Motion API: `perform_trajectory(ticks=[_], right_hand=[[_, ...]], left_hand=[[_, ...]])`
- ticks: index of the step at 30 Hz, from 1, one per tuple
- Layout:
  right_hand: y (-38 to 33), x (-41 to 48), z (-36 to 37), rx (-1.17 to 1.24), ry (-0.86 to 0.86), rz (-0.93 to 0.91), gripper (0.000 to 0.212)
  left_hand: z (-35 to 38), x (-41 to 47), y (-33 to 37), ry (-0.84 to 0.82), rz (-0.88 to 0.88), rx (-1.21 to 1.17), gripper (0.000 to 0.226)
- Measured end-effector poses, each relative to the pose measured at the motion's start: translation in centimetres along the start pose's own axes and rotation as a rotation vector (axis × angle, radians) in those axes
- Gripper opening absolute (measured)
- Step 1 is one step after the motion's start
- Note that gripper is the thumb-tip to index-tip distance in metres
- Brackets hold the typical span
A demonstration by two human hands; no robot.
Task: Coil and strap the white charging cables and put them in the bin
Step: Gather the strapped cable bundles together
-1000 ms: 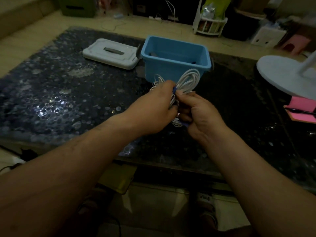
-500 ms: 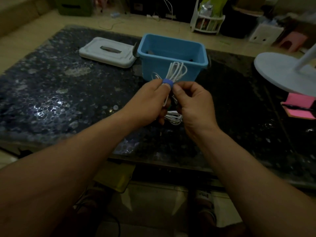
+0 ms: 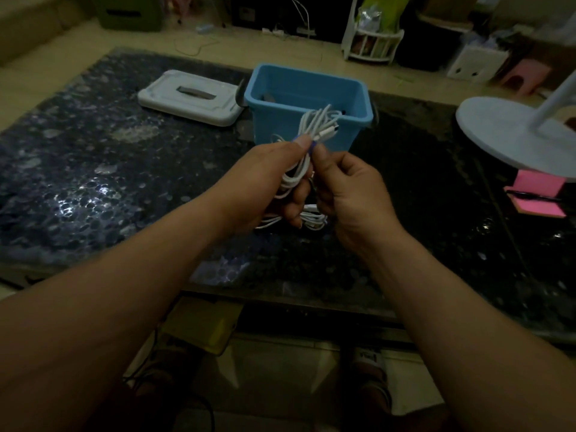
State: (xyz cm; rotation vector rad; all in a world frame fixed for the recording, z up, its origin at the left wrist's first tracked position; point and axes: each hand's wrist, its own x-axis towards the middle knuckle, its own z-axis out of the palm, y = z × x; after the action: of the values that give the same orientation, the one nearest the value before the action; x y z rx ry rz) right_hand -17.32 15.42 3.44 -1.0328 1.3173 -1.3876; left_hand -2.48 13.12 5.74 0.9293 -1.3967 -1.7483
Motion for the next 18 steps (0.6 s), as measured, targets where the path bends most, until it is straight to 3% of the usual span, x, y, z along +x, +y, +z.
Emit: perform_trajectory(ticks=[9,11,13,16,18], right_hand=[[-0.8,-0.5,0.6,0.311,-0.237,0.103,0.028],[-1.0,-0.2,0.4,0.301,-0.223,0.123,0.028],[-0.9,0.2,0.2,0.278,-0.138,0.110,0.026],[-0.2,0.7,-0.1,0.207,-0.033,0.068,0.021],[0.0,0.6,0.1,0.143,-0.012,0.050,0.029]], left_hand=[[-1.1,-0.2,0.1,-0.398,-0.213,-0.402,0.053],[-1.0,0.1,0.2,-0.336,-0.240,-0.320,0.058],[-0.5,0.3,0.3,-0.151,-0.211,-0.135,0.061],[0.2,0.5,-0.3,0.074,-0.055,0.127,0.048],[0.5,0.6,-1.1,0.135,0.055,0.278,0.047]])
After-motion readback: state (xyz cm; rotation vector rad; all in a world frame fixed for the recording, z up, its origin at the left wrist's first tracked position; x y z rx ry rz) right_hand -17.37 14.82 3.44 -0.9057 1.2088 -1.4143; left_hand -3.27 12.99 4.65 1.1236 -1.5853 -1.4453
